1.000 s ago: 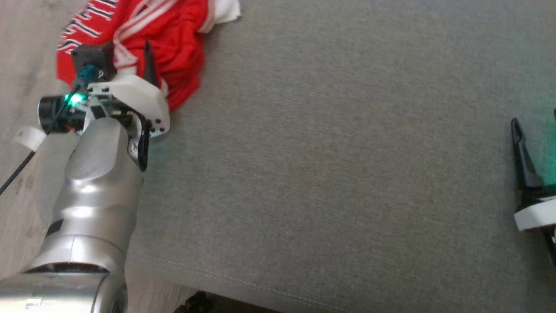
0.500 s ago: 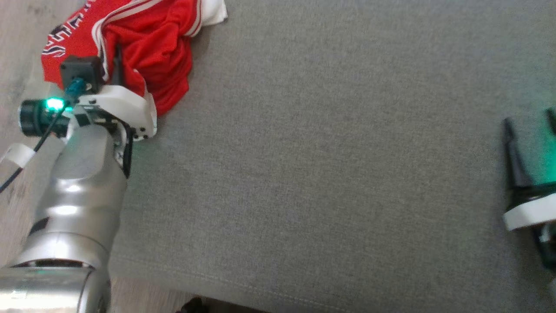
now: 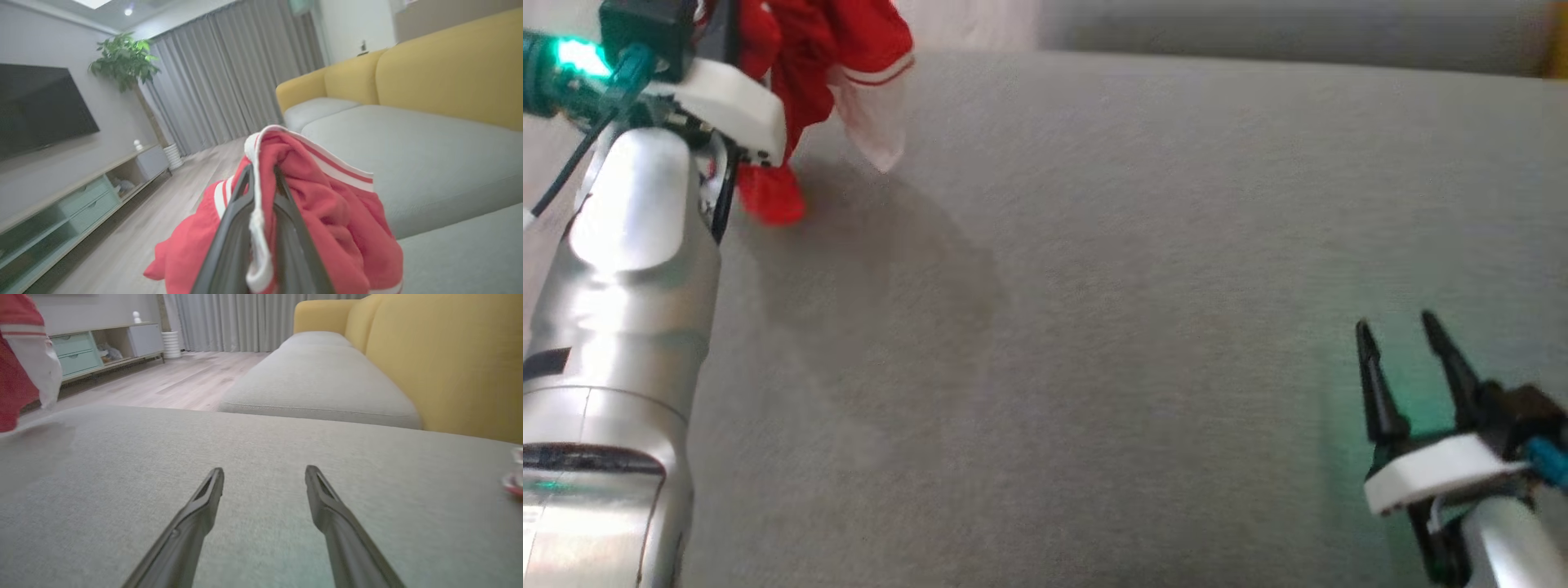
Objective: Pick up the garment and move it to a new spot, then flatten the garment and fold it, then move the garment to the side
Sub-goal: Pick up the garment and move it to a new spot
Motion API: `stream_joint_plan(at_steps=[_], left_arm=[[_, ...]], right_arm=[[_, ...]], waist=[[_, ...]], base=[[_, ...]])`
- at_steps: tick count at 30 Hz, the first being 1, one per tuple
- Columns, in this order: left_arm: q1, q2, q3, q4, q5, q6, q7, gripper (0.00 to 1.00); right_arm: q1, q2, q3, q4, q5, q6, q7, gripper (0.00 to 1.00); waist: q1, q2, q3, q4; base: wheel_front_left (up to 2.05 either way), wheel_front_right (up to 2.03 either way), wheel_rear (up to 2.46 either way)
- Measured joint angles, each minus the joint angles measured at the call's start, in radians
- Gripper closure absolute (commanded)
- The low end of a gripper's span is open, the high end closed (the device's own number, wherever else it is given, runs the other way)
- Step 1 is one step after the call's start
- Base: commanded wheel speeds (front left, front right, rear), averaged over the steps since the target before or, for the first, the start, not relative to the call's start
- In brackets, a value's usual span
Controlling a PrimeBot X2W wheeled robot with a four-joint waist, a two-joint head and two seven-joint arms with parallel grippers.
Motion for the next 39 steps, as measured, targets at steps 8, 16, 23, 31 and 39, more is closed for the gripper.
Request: stream_joint_plan(at_steps=[8, 16, 23, 31, 39], left_arm=[[-0.053, -0.025, -0.04, -0.094, -0.007, -0.036, 0.029, 1.0], [-0.04, -0.104, -0.095, -0.141, -0.071, -0.058, 0.063, 1.0], [0.141, -0.14, -0.309, -0.105, -0.175, -0.066, 0.035, 1.0], [0.343, -0.141, -0.468, -0.124, -0.274, -0.066, 0.001, 0.0], [0.603, -0.082, -0.4, -0.451, -0.201, 0.03, -0.006, 0.0]], right_arm=[[0.052, 0.036, 0.01, -0.02, -0.01, 0.0, 0.0, 0.0], [0.052, 0.057, 0.021, -0.042, -0.016, 0.0, 0.0, 0.0], [0.018, 0.085, 0.037, -0.049, -0.016, 0.0, 0.0, 0.0], [-0.036, 0.111, 0.047, -0.047, -0.007, 0.0, 0.0, 0.0], [0.01, 0.109, 0.027, -0.01, -0.012, 0.0, 0.0, 0.0]], waist=[[0.0, 0.0, -0.109, -0.194], [0.0, 0.0, -0.14, -0.383], [0.0002, 0.0, -0.05, -0.452], [0.0004, 0.0, 0.044, -0.425], [0.0001, 0.0, -0.024, -0.304]], base=[[0.0, 0.0, 0.0], [0.0, 0.0, 0.0], [0.0, 0.0, 0.0], [0.0, 0.0, 0.0], [0.0, 0.0, 0.0]])
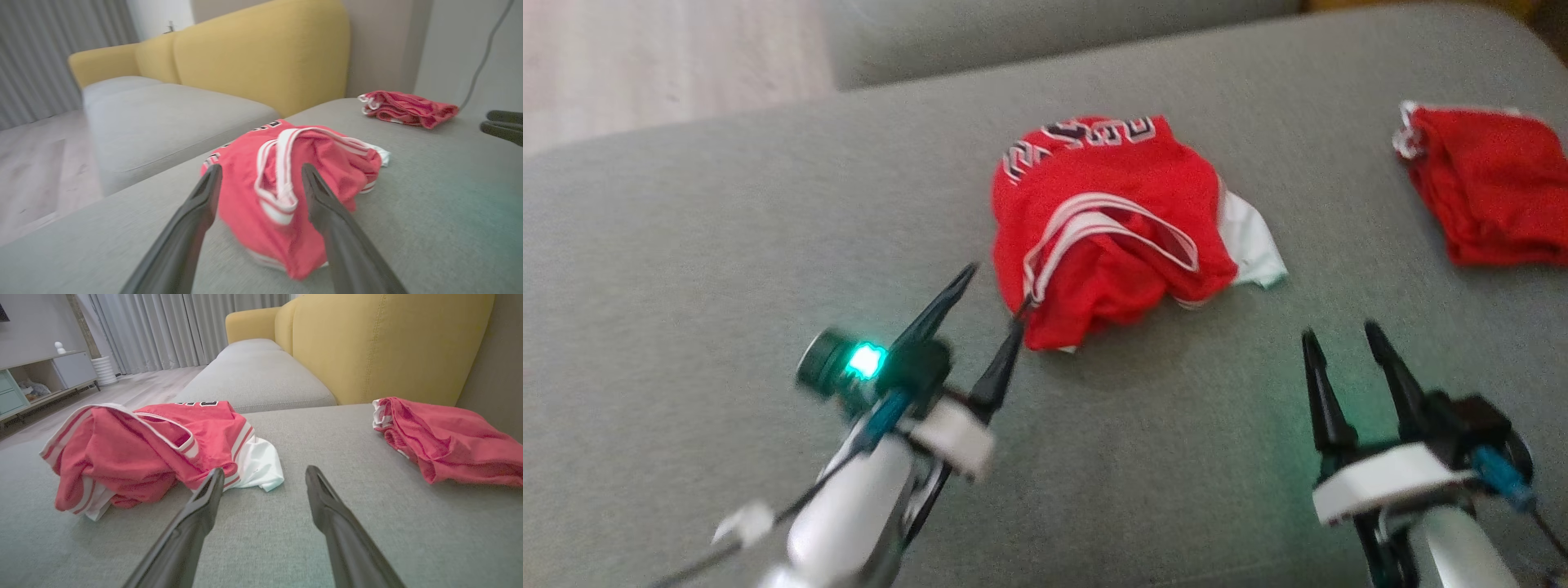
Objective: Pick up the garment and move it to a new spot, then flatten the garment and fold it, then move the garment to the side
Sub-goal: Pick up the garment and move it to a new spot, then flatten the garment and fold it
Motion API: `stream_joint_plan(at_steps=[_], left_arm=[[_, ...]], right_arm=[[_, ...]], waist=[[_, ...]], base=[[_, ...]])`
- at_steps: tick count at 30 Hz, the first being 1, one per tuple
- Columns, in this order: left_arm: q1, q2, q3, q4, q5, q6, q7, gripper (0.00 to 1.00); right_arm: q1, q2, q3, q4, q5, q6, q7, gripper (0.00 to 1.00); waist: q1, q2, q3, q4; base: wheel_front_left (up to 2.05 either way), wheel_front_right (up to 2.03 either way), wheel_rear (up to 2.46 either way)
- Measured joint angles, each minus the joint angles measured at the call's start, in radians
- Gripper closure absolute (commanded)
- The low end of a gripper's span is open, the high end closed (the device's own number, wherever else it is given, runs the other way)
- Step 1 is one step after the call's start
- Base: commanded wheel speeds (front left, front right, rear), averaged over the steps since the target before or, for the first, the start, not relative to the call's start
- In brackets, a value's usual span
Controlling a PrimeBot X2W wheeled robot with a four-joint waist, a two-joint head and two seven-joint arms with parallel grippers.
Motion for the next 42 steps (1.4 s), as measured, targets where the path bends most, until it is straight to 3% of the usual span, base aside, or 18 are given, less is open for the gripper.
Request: stream_joint_plan(at_steps=[5, 14, 23, 42], left_arm=[[0.209, 0.024, 0.135, -0.165, -0.002, 0.086, 0.0, 0.0], [0.472, 0.033, 0.321, -0.36, 0.049, 0.134, 0.0, 0.0], [0.647, 0.018, 0.435, -0.396, 0.075, 0.114, 0.0, 0.0], [0.654, -0.017, 0.502, -0.375, 0.123, 0.036, 0.0, 0.0]], right_arm=[[0.086, 0.0, -0.038, 0.008, -0.003, 0.0, 0.0, 0.0], [0.179, 0.013, -0.06, -0.04, 0.005, 0.0, 0.0, 0.0], [0.27, 0.013, -0.056, -0.08, 0.015, 0.0, 0.0, 0.0], [0.29, 0.013, -0.02, -0.089, 0.024, 0.0, 0.0, 0.0]], waist=[[-0.0001, 0.0, -0.082, 0.069], [-0.0001, 0.0, -0.201, 0.171], [-0.0001, 0.0, -0.266, 0.201], [-0.0001, 0.0, -0.273, 0.19]], base=[[0.0, 0.0, 0.0], [0.0, 0.0, 0.0], [0.0, 0.0, 0.0], [0.0, 0.0, 0.0]])
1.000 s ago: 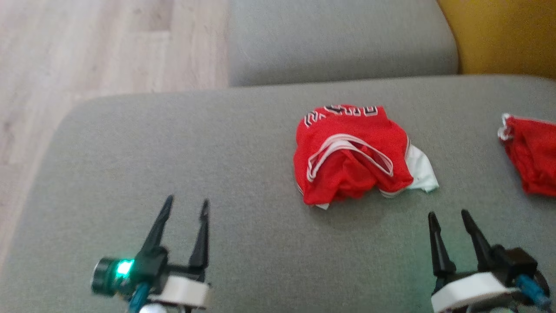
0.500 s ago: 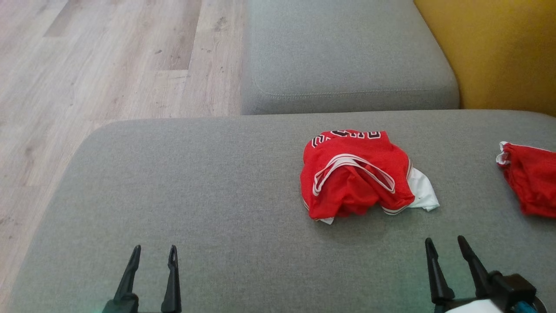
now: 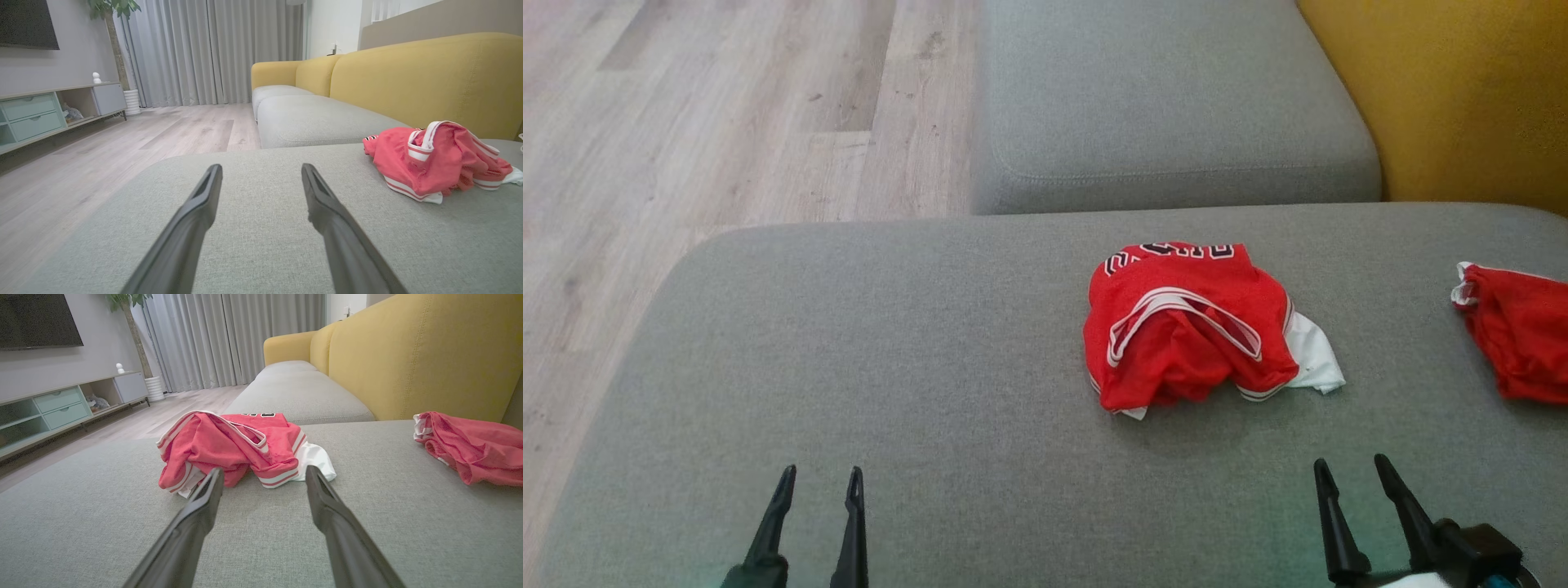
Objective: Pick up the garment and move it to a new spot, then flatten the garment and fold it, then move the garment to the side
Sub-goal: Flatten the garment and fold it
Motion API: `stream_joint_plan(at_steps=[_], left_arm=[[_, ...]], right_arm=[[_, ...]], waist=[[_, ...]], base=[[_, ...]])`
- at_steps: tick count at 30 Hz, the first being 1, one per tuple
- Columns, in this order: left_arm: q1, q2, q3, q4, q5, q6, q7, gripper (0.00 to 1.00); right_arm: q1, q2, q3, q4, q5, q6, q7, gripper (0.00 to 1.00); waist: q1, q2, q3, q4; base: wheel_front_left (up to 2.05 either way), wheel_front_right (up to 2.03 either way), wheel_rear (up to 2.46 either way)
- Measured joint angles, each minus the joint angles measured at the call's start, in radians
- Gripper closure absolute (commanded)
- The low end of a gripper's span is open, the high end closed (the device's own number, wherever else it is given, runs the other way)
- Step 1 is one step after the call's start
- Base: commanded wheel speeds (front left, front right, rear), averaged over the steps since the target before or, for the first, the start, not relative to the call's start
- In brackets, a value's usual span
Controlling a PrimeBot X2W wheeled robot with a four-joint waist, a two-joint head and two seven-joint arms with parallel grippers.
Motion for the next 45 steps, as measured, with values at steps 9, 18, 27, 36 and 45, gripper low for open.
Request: stream_joint_plan(at_steps=[9, 18, 27, 36, 45], left_arm=[[-0.047, -0.015, -0.037, 0.044, 0.017, -0.029, 0.0, 0.0], [-0.336, -0.03, -0.234, 0.14, 0.018, -0.071, 0.0, 0.0], [-0.583, -0.033, -0.389, 0.383, -0.049, -0.061, 0.0, 0.0], [-0.681, -0.036, -0.421, 0.487, -0.093, -0.029, 0.0, 0.0], [-0.708, -0.035, -0.48, 0.387, -0.115, -0.1, 0.0, 1.0]], right_arm=[[-0.006, -0.005, 0.012, -0.007, 0.009, 0.0, 0.0, 0.0], [-0.112, -0.042, 0.056, -0.025, 0.008, 0.0, 0.0, 0.0], [-0.251, -0.054, 0.091, -0.036, 0.01, 0.0, 0.0, 0.0], [-0.251, -0.054, 0.089, -0.038, 0.016, 0.0, 0.0, 0.0], [-0.262, -0.045, 0.105, -0.037, 0.016, 0.0, 0.0, 0.0]], waist=[[0.0001, 0.0, 0.049, -0.009], [0.0003, 0.0, 0.176, -0.06], [0.0005, 0.0, 0.308, -0.187], [0.0003, 0.0, 0.39, -0.297], [0.0001, -0.0001, 0.378, -0.335]], base=[[0.0, 0.0, 0.0], [0.0, 0.0, 0.0], [0.0, 0.0, 0.0], [0.0, 0.0, 0.0], [0.0, 0.0, 0.0]])
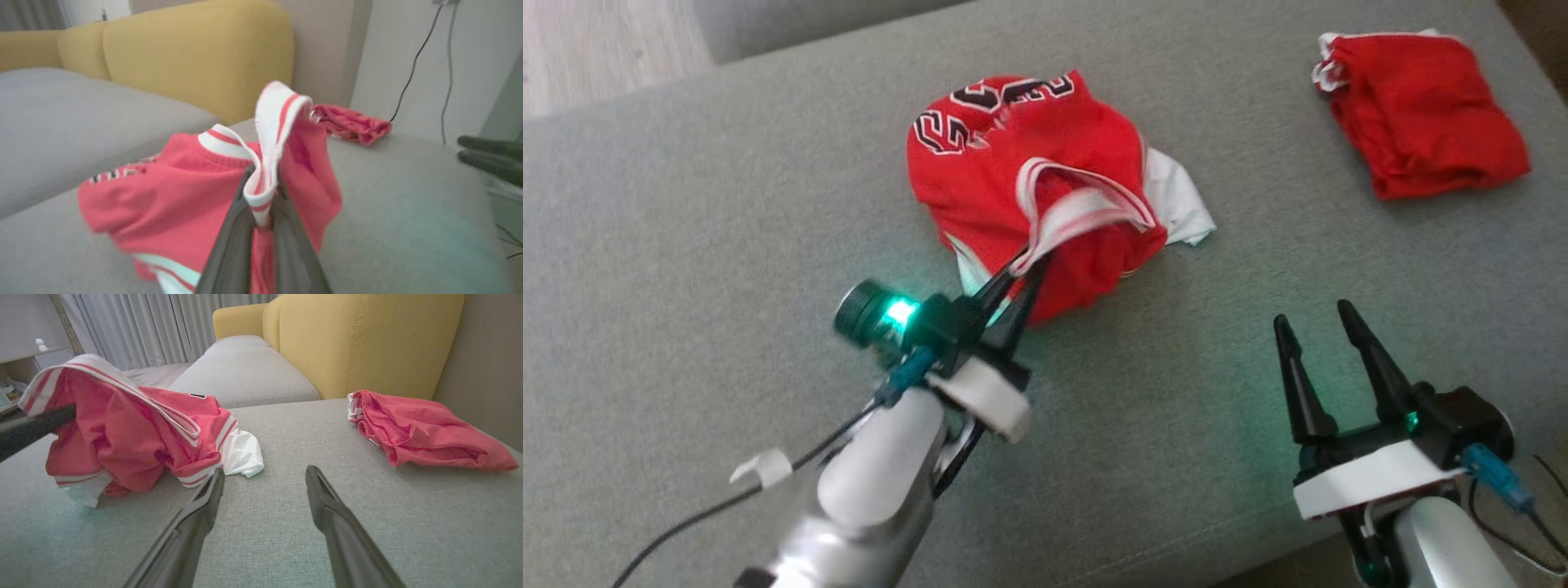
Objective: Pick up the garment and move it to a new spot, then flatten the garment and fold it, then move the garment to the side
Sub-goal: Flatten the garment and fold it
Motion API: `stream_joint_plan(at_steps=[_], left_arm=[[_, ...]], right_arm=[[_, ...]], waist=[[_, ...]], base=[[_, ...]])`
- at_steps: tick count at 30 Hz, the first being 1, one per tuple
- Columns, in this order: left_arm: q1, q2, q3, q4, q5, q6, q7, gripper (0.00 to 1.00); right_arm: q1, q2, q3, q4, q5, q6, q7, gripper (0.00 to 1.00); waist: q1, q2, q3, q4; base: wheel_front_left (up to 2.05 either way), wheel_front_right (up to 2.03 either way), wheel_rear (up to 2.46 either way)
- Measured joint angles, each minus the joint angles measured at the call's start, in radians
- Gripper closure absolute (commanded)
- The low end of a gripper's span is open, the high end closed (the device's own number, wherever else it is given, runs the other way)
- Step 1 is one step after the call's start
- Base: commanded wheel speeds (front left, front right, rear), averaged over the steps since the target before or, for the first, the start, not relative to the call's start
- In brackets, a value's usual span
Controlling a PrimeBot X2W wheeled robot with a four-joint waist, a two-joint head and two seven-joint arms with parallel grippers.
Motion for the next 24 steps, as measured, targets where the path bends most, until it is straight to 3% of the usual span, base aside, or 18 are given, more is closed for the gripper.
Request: stream_joint_plan(at_steps=[3, 9, 16, 20, 24], left_arm=[[-0.055, 0.0, -0.055, -0.041, -0.06, -0.015, 0.0, 1.0], [-0.394, -0.004, -0.11, -0.021, -0.151, -0.023, 0.0, 1.0], [-0.695, -0.019, 0.081, 0.068, -0.17, 0.002, -0.002, 1.0], [-0.676, 0.013, 0.148, 0.108, -0.175, 0.006, -0.002, 1.0], [-0.477, 0.078, 0.162, 0.187, -0.185, 0.004, -0.002, 1.0]], right_arm=[[0.0, 0.005, 0.015, 0.003, 0.0, 0.0, 0.0, 0.0], [0.01, 0.015, 0.056, 0.006, -0.002, 0.0, 0.0, 0.0], [0.065, 0.015, 0.049, 0.004, -0.011, 0.0, 0.0, 0.0], [0.091, 0.016, 0.016, -0.004, -0.019, 0.0, 0.0, 0.0], [0.098, 0.02, 0.006, -0.014, -0.019, 0.0, 0.0, 0.0]], waist=[[0.0, 0.0, -0.029, -0.012], [0.0, 0.0, -0.119, -0.065], [-0.0001, 0.0001, -0.209, -0.102], [-0.0001, 0.0001, -0.23, -0.075], [-0.0001, 0.0, -0.226, -0.02]], base=[[0.0, 0.0, 0.0], [0.0, 0.0, 0.0], [0.0, 0.0, 0.0], [0.0, 0.0, 0.0], [0.0, 0.0, 0.0]])
